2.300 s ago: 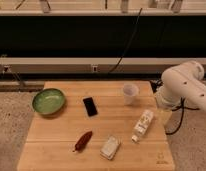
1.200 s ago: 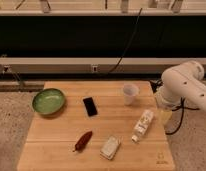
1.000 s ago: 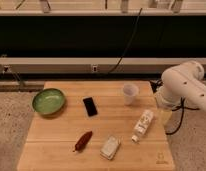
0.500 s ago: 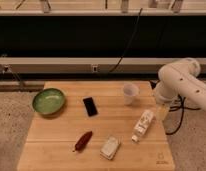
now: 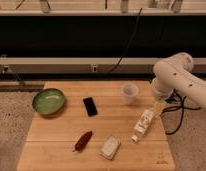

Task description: Pick up the ceramic cup

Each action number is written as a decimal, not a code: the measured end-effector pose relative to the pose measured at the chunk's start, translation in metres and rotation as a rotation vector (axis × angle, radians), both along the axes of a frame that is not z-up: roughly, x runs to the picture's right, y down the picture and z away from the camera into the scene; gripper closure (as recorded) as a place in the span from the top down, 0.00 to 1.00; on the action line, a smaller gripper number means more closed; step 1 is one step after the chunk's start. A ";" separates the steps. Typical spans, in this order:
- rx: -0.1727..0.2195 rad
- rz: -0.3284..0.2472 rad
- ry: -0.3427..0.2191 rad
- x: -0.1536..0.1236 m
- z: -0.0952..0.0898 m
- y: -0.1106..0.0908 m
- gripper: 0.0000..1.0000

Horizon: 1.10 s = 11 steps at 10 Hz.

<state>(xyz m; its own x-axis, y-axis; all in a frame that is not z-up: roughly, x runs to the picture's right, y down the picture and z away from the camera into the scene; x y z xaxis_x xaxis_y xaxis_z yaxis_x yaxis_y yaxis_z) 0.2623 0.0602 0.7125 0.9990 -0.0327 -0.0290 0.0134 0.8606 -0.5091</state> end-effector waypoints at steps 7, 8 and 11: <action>0.005 -0.095 -0.079 -0.029 0.020 -0.014 0.80; 0.005 -0.103 -0.087 -0.029 0.021 -0.014 0.80; 0.004 -0.132 -0.119 -0.034 0.029 -0.015 0.80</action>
